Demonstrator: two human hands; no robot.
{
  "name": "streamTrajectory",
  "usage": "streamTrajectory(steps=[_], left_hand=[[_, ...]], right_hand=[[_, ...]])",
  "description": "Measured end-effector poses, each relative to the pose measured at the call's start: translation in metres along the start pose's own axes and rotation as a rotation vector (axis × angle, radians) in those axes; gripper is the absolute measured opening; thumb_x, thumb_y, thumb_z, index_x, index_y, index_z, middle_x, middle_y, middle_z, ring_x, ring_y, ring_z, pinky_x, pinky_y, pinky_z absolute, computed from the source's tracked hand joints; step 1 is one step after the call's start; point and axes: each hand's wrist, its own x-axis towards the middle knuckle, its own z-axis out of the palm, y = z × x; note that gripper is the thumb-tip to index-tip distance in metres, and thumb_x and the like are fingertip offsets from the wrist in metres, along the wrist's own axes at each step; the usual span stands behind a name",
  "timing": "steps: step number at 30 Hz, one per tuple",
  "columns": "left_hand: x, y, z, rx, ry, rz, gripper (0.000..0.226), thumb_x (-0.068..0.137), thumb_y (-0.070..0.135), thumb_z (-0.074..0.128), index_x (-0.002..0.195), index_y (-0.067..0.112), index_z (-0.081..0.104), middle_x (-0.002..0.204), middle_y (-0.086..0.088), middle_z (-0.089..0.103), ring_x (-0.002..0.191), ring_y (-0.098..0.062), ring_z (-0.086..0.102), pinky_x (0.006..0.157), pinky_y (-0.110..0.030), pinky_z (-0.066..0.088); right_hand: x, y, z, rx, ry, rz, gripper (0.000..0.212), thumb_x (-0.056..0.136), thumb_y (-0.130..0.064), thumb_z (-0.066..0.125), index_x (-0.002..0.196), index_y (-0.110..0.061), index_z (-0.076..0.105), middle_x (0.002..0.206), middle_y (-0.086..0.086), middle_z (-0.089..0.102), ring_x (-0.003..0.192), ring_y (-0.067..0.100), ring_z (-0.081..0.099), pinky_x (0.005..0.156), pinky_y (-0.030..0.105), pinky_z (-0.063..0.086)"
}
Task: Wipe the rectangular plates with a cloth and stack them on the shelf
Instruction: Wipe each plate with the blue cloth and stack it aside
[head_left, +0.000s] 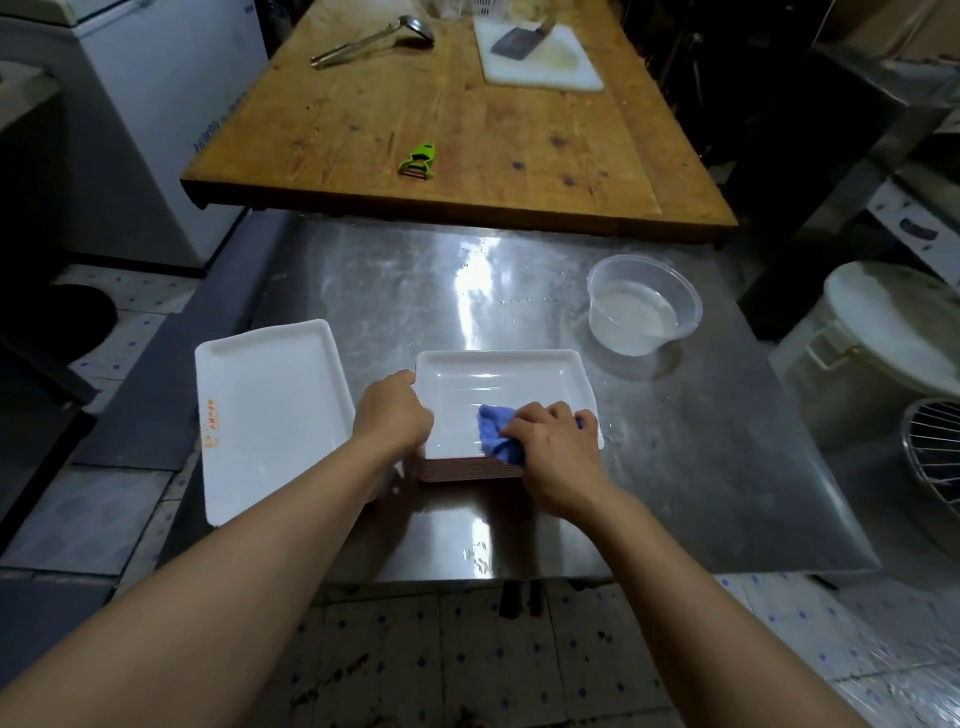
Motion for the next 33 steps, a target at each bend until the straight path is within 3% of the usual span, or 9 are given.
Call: streamTrajectory(steps=[3, 7, 10, 14, 18, 22, 28, 30, 33], left_hand=[[-0.002, 0.001, 0.004, 0.049, 0.038, 0.024, 0.044, 0.078, 0.002, 0.056, 0.120, 0.013, 0.059, 0.112, -0.009, 0.064, 0.102, -0.028, 0.057, 0.076, -0.030, 0.045], [-0.003, 0.001, 0.007, 0.059, 0.065, 0.056, 0.030, 0.076, 0.000, 0.052, 0.102, 0.012, 0.063, 0.099, -0.008, 0.065, 0.086, -0.024, 0.054, 0.066, -0.028, 0.038], [-0.004, -0.002, 0.009, 0.055, 0.076, 0.082, 0.032, 0.078, 0.000, 0.053, 0.107, 0.012, 0.062, 0.098, -0.008, 0.064, 0.087, -0.024, 0.055, 0.067, -0.028, 0.039], [-0.002, -0.004, 0.011, 0.039, 0.062, 0.093, 0.035, 0.079, 0.001, 0.055, 0.112, 0.012, 0.061, 0.103, -0.010, 0.063, 0.091, -0.026, 0.056, 0.068, -0.027, 0.039], [0.000, -0.004, 0.010, 0.060, 0.059, 0.084, 0.036, 0.079, 0.004, 0.056, 0.113, 0.012, 0.059, 0.108, -0.011, 0.062, 0.095, -0.027, 0.056, 0.070, -0.027, 0.037], [-0.002, -0.002, 0.010, 0.080, 0.067, 0.074, 0.041, 0.079, 0.006, 0.058, 0.119, 0.014, 0.058, 0.112, -0.012, 0.061, 0.097, -0.029, 0.057, 0.070, -0.027, 0.037], [-0.004, 0.002, 0.009, 0.149, 0.077, 0.051, 0.034, 0.076, 0.002, 0.053, 0.108, 0.010, 0.059, 0.107, -0.013, 0.060, 0.090, -0.028, 0.054, 0.068, -0.030, 0.038], [-0.004, 0.002, 0.010, 0.170, 0.075, 0.048, 0.034, 0.076, 0.002, 0.054, 0.109, 0.009, 0.058, 0.107, -0.014, 0.060, 0.092, -0.029, 0.055, 0.068, -0.030, 0.039], [-0.006, 0.003, 0.010, 0.207, 0.072, 0.042, 0.037, 0.074, 0.002, 0.055, 0.110, 0.010, 0.057, 0.108, -0.015, 0.060, 0.096, -0.033, 0.055, 0.068, -0.031, 0.040]], right_hand=[[-0.008, 0.020, -0.005, -0.076, 0.008, 0.133, 0.034, 0.085, -0.018, 0.057, 0.119, -0.023, 0.057, 0.129, -0.002, 0.049, 0.119, 0.024, 0.034, 0.096, 0.039, 0.024], [0.005, 0.033, -0.012, -0.105, -0.008, 0.197, 0.034, 0.079, -0.028, 0.069, 0.110, -0.017, 0.063, 0.121, -0.001, 0.053, 0.111, 0.025, 0.040, 0.080, 0.029, 0.029], [0.030, 0.037, -0.008, -0.067, 0.044, 0.200, 0.029, 0.086, -0.021, 0.058, 0.112, -0.008, 0.060, 0.125, 0.007, 0.052, 0.110, 0.028, 0.042, 0.078, 0.028, 0.033], [0.052, 0.034, 0.007, 0.074, 0.113, 0.203, 0.036, 0.088, -0.012, 0.050, 0.124, -0.007, 0.051, 0.141, 0.007, 0.037, 0.119, 0.031, 0.033, 0.091, 0.032, 0.039], [0.050, 0.010, 0.020, 0.246, 0.171, -0.008, 0.037, 0.081, -0.017, 0.052, 0.115, -0.006, 0.063, 0.134, 0.007, 0.052, 0.109, 0.038, 0.040, 0.084, 0.040, 0.043], [0.036, 0.004, 0.022, 0.259, 0.101, -0.105, 0.035, 0.079, -0.012, 0.065, 0.114, -0.013, 0.065, 0.130, -0.002, 0.054, 0.105, 0.032, 0.041, 0.080, 0.040, 0.044], [0.001, 0.030, 0.005, 0.095, 0.017, 0.053, 0.038, 0.083, -0.018, 0.062, 0.121, -0.021, 0.056, 0.131, -0.005, 0.046, 0.114, 0.025, 0.037, 0.079, 0.031, 0.024], [-0.011, 0.040, 0.000, 0.020, 0.025, 0.104, 0.045, 0.080, -0.017, 0.065, 0.123, -0.018, 0.054, 0.131, 0.000, 0.043, 0.116, 0.026, 0.035, 0.080, 0.032, 0.026], [-0.021, 0.048, 0.000, 0.006, 0.098, 0.151, 0.030, 0.089, -0.017, 0.054, 0.118, -0.010, 0.055, 0.130, 0.006, 0.042, 0.114, 0.027, 0.036, 0.081, 0.031, 0.036]])
